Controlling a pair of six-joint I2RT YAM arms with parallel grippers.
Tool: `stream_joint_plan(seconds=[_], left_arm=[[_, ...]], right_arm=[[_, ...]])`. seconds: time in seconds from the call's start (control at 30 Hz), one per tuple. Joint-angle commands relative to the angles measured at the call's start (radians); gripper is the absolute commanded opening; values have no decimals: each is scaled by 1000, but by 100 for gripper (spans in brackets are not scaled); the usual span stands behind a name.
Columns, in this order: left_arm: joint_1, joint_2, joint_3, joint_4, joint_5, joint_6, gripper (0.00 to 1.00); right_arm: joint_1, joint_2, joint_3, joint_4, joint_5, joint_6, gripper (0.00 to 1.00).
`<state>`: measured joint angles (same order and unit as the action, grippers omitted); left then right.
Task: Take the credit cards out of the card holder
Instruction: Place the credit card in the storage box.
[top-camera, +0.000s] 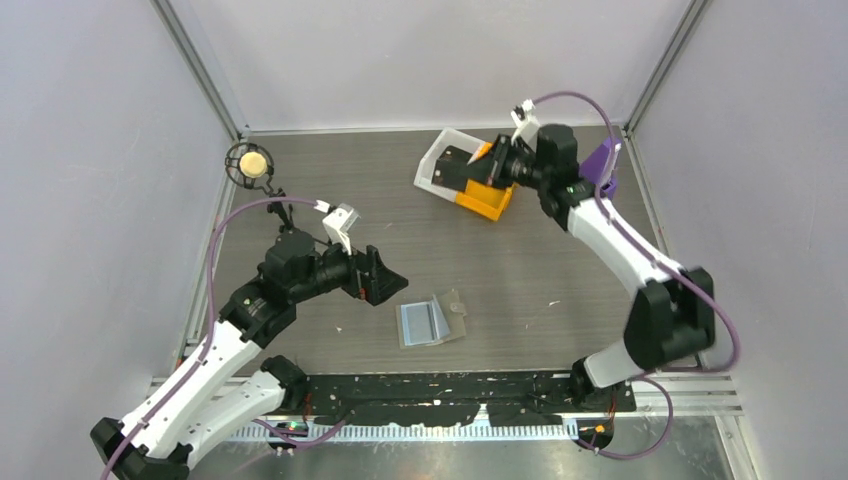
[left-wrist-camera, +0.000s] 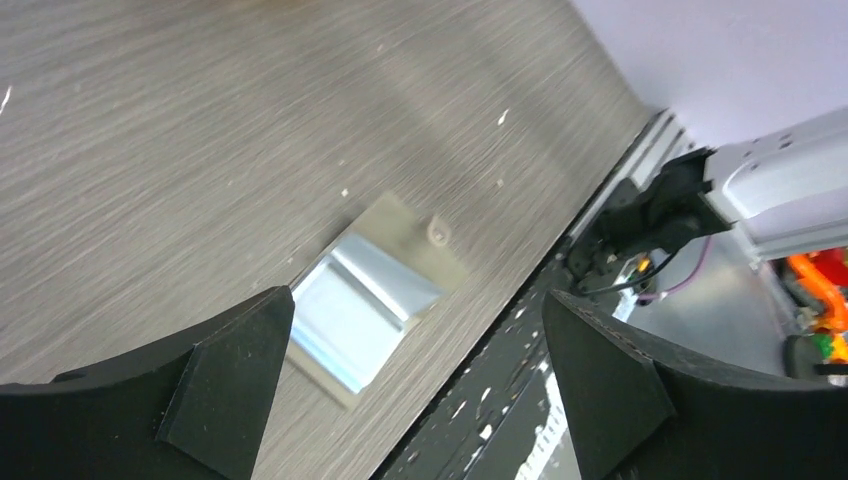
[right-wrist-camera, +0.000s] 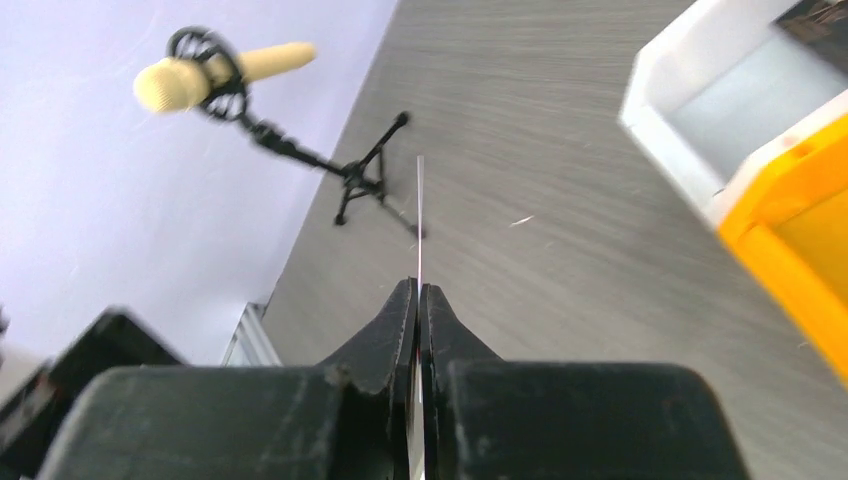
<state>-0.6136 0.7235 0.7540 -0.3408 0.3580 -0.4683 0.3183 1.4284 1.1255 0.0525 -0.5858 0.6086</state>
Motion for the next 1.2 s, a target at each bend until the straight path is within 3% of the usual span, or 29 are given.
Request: stream_joint_plan(seconds=[0.0,0.23,0.57,0.77,1.17], left_arm=[[2,29,32,-136,-32,81,100],[2,54,-2,-113,0,61,100],[2,70,-4,-114,-4,63,100],[2,79,-3,-118,-11,66,100],[2,76,10,-124,-1,71,100]], right_arm=[[-43,230,288,-174,89,-53,5],[-78,568,556,-204,120,-10,5],[-93,824,782,-136,148,113,5],[-104,918,914,-168,160,141,5],[-107,1001,1021,-236,243,147,5]])
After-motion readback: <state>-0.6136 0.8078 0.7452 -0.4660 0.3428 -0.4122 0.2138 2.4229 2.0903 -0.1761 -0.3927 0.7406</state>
